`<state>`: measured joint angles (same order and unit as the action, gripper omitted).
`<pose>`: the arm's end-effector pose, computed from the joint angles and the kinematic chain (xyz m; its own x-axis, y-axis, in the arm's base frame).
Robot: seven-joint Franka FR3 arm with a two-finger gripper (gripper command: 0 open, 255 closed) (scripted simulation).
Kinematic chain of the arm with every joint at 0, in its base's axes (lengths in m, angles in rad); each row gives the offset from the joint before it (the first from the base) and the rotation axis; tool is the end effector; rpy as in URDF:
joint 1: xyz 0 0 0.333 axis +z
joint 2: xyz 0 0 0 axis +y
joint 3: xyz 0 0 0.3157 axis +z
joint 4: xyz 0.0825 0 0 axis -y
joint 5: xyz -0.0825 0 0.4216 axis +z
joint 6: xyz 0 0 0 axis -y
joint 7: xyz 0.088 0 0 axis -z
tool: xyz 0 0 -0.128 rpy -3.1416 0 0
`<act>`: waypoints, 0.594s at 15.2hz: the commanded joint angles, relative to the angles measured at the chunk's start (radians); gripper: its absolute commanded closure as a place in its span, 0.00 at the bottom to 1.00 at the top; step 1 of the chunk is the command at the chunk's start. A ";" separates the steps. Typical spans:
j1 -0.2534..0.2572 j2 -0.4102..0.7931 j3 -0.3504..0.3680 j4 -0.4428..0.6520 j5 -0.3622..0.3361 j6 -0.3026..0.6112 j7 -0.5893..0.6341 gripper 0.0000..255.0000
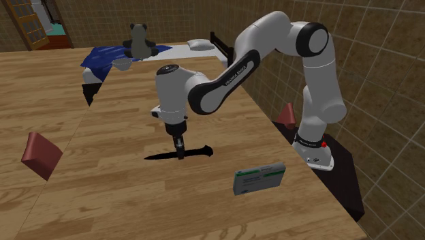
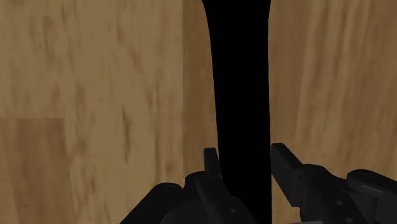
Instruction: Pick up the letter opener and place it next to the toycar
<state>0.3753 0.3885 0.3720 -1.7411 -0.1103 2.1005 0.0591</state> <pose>0.5161 0.4459 0.3258 0.7525 0.6586 -0.0023 0.6579 -0.7519 -0.0430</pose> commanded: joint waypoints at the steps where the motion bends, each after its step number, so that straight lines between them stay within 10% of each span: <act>1: 0.000 -0.010 0.003 0.014 0.005 -0.024 -0.001 1.00; 9: -0.004 -0.046 0.010 0.074 0.021 -0.118 -0.009 1.00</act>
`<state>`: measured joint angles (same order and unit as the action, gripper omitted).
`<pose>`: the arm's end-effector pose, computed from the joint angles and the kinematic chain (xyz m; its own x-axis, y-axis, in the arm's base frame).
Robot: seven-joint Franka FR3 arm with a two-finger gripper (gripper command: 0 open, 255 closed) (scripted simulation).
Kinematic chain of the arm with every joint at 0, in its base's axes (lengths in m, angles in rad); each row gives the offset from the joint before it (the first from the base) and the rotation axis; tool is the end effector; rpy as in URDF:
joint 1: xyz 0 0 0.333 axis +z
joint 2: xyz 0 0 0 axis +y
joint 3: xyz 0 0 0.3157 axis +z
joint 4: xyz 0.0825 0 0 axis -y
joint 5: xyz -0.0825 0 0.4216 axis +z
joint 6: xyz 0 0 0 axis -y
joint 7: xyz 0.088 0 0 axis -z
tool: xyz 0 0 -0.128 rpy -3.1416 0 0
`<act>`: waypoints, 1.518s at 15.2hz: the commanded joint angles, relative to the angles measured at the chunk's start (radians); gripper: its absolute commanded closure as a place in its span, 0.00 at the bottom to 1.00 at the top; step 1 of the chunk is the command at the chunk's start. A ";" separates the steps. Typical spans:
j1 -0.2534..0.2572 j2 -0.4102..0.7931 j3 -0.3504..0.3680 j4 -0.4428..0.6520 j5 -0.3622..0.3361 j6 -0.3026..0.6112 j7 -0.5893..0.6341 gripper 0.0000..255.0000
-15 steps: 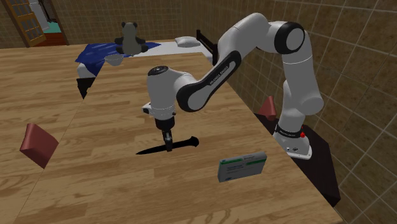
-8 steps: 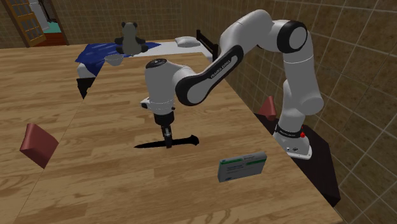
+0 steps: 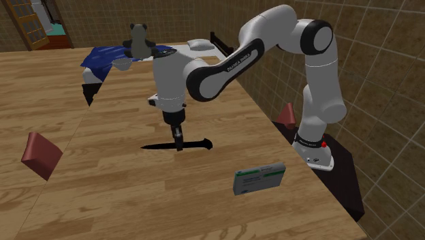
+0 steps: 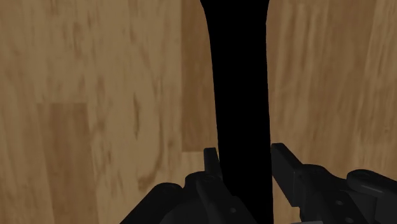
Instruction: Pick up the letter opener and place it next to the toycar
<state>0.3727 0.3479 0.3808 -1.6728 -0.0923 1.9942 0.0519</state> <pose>0.5177 0.4481 0.3772 0.7525 0.6586 -0.0023 0.6580 -0.7518 -0.0429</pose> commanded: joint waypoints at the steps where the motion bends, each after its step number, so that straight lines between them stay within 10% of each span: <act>1: -0.001 -0.009 0.002 0.014 0.004 -0.023 -0.002 1.00; 18: 0.004 -0.038 0.009 0.195 0.018 -0.230 -0.007 1.00; 23: -0.076 -0.069 -0.025 0.158 0.038 -0.224 -0.119 1.00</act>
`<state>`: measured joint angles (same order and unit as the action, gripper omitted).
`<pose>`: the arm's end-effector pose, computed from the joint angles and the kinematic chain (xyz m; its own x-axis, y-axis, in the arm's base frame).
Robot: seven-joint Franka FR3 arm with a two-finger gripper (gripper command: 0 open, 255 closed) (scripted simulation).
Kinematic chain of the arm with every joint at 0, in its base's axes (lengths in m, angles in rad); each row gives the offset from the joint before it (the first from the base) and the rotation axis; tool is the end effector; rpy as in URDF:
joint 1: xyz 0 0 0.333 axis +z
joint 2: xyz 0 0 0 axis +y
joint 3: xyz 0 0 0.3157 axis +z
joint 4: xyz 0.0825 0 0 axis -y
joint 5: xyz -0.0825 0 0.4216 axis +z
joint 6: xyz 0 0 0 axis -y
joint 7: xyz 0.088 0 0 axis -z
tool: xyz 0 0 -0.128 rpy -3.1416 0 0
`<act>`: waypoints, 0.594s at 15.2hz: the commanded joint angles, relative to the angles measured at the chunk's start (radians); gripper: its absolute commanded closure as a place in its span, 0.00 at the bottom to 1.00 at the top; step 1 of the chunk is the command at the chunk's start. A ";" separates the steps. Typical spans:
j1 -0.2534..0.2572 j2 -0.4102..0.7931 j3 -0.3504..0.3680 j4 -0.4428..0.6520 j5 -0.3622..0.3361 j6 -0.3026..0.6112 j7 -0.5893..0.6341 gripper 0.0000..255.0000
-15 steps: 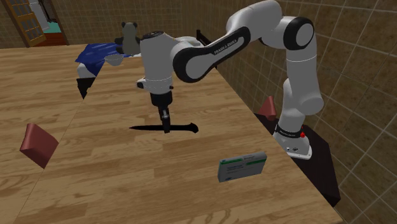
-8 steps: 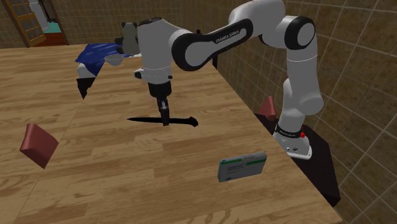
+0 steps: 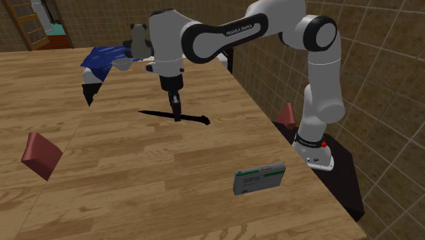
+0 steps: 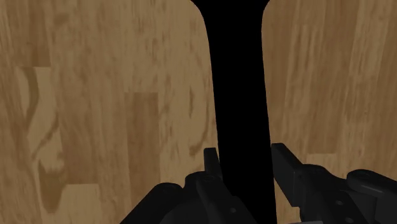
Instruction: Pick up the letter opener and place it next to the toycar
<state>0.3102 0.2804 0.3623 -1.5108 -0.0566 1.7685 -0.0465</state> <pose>0.5492 0.3993 0.4825 0.7534 0.6575 -0.0025 0.6569 -0.7528 -0.0429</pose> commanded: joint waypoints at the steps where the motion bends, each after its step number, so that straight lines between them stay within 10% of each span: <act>1: -0.028 -0.004 -0.014 -0.007 0.005 0.002 -0.043 1.00; 9: -0.138 0.006 -0.074 0.017 0.016 -0.013 -0.215 1.00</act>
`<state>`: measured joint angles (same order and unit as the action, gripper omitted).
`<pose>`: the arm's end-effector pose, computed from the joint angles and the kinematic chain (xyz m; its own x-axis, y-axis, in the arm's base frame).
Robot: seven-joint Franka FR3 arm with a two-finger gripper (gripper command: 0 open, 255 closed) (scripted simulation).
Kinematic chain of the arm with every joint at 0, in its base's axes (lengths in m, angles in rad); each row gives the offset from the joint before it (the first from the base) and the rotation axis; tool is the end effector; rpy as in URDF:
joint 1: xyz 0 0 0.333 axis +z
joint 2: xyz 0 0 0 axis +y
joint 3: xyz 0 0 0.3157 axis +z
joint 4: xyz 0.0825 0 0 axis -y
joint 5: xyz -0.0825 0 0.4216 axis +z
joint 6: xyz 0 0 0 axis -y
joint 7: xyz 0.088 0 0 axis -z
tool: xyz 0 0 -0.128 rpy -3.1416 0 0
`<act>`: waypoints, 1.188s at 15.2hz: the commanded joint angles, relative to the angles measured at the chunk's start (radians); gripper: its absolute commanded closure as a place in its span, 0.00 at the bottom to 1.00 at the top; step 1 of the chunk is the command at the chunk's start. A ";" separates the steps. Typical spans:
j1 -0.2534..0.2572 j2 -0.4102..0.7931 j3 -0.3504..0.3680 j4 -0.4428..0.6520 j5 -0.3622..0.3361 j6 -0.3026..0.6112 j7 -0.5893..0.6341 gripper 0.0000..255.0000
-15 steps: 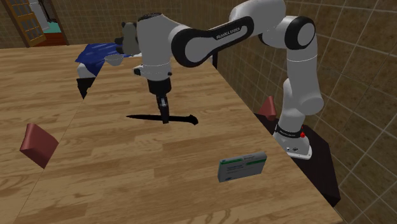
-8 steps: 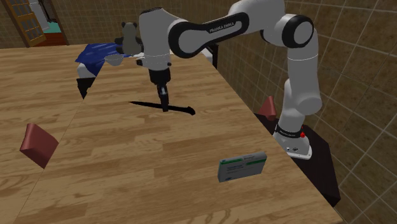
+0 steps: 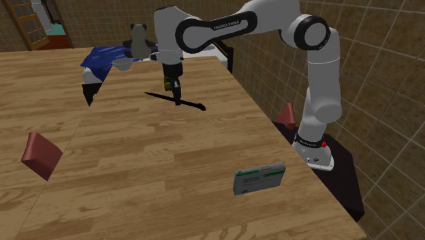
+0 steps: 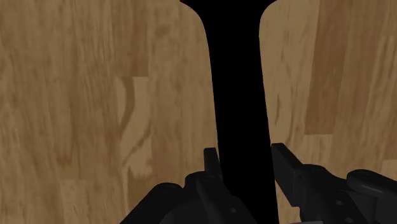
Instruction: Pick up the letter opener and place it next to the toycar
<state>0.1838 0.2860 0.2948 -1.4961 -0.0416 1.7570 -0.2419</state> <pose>0.6154 0.2917 0.4819 0.7533 0.6577 -0.0026 0.6570 -0.7527 -0.0431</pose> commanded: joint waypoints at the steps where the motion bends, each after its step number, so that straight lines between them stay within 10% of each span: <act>1: -0.025 0.007 -0.014 0.011 0.001 -0.005 -0.040 1.00; 18: -0.213 0.290 -0.122 0.454 -0.018 -0.173 -0.358 1.00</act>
<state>-0.0203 0.5412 0.1779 -1.0985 -0.0570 1.6070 -0.5818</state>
